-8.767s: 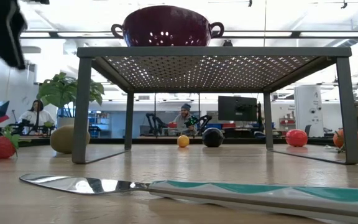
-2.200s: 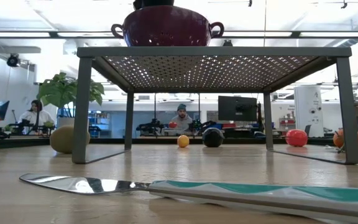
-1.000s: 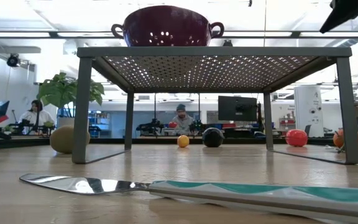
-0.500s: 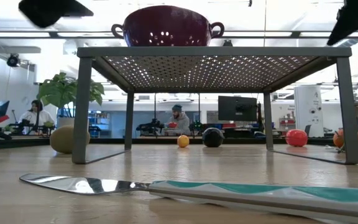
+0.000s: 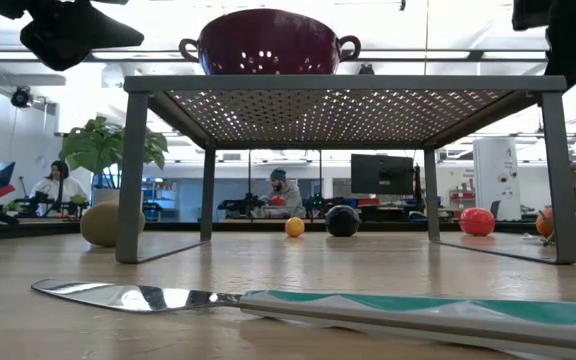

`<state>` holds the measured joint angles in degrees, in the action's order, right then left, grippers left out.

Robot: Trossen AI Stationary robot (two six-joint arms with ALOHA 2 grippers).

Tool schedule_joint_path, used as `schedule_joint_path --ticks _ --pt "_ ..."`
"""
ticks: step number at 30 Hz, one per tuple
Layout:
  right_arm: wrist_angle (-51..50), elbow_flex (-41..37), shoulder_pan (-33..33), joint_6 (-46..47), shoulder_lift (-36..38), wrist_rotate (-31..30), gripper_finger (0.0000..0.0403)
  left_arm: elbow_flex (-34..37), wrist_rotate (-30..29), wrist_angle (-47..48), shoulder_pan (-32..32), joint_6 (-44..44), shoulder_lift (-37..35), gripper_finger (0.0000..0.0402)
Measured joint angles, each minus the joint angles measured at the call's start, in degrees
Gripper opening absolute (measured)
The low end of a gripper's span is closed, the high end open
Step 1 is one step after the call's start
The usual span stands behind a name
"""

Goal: Pick & Place Fruit
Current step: Put the tangerine into the purple strainer bowl

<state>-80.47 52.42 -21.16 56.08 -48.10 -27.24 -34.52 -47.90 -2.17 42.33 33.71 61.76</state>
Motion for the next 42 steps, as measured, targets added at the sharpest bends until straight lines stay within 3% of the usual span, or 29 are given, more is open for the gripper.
schedule_joint_path --ticks 11,20,31,42 --pt "3.47 -2.30 13.92 0.68 -3.83 12.46 0.0207 -0.04 0.11 -0.44 0.00 -0.20 0.00 0.0227" --pt "3.58 -4.62 26.05 -1.34 -7.74 19.28 0.0231 -0.04 0.50 -0.63 0.00 -0.11 0.00 0.0227" --pt "11.21 -6.28 28.42 2.72 -11.20 22.38 0.0249 0.04 0.48 -0.59 0.00 -0.50 0.00 0.0227" --pt "12.23 -10.17 33.44 6.52 -14.31 23.42 0.0226 0.09 0.48 -0.31 0.04 -0.50 0.07 0.0227"
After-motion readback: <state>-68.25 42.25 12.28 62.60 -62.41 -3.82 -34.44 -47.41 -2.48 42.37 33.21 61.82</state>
